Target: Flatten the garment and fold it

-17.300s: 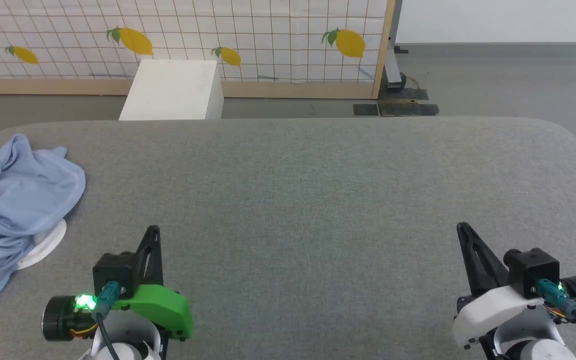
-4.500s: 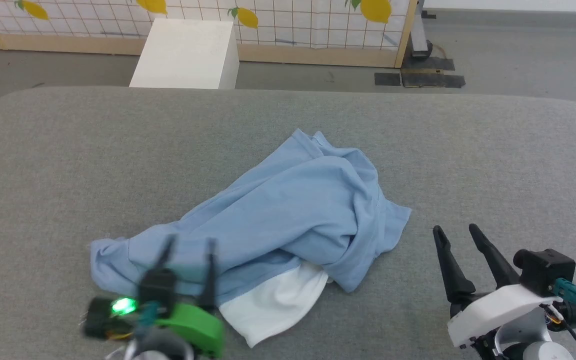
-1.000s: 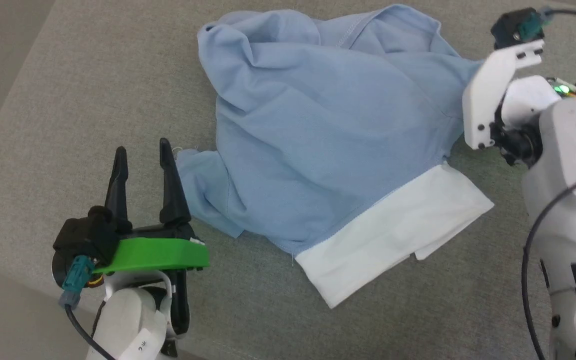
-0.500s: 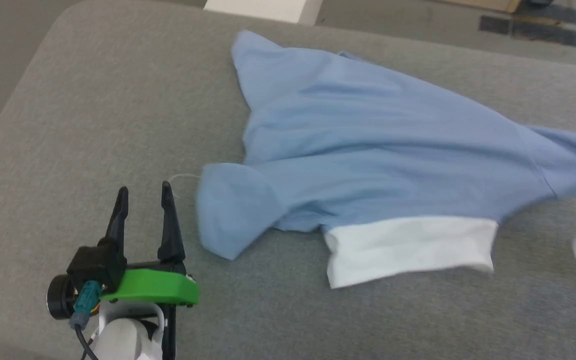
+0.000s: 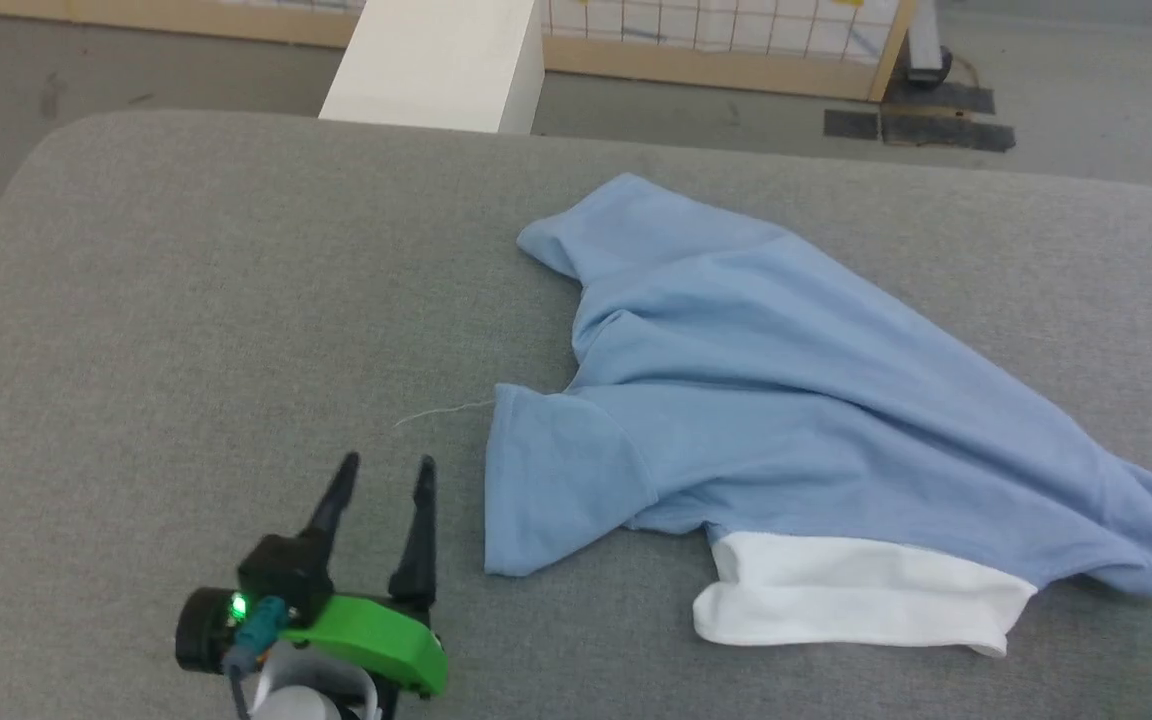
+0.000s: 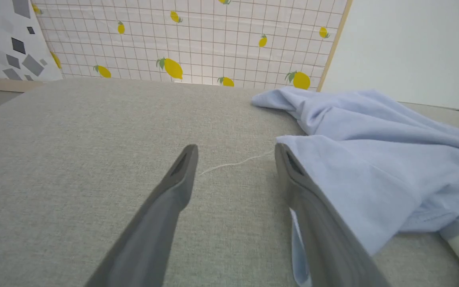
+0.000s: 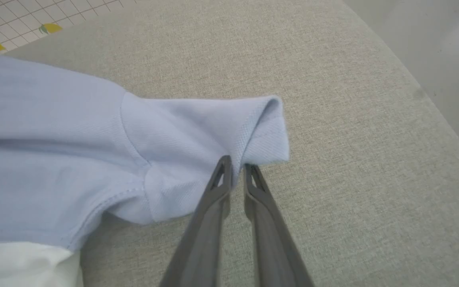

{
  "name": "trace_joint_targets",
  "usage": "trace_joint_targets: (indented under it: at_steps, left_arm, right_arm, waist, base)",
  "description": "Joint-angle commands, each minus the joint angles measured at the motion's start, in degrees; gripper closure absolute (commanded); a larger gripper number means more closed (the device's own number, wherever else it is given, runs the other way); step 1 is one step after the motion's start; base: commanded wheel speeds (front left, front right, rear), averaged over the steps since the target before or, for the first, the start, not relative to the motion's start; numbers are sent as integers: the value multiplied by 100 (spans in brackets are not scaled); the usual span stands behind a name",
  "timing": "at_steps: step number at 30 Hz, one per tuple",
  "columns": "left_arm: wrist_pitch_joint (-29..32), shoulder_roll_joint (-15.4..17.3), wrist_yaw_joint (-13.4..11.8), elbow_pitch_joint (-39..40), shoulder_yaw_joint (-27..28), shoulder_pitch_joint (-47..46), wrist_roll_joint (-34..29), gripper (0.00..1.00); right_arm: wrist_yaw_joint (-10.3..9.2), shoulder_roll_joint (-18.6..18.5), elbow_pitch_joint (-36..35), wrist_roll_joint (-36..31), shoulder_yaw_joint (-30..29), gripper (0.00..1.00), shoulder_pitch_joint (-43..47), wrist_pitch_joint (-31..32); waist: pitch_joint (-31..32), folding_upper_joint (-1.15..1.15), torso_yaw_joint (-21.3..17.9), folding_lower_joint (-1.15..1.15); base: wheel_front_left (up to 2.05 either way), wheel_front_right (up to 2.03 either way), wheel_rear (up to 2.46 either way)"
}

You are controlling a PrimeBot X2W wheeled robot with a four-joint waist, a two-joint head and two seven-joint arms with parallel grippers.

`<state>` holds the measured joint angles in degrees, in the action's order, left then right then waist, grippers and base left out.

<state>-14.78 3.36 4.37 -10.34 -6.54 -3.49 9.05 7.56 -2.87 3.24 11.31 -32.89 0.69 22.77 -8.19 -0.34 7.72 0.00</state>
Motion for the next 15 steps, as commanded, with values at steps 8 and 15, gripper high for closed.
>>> trace_joint_targets:
  at_steps: [8,15]
  left_arm:
    - [588,109,190,-447,-472,151,72,0]
    - [1582,28,-161,-748,-486,34,326,0]
  right_arm:
    - [-8,-1,52,-3,902,0,498,-1561]
    - [-8,-1,118,141,1495,0,611,-2097]
  waist:
    - [284,34,-253,0]
    - [265,34,-487,0]
  base:
    - [0,0,0]
    - [0,0,0]
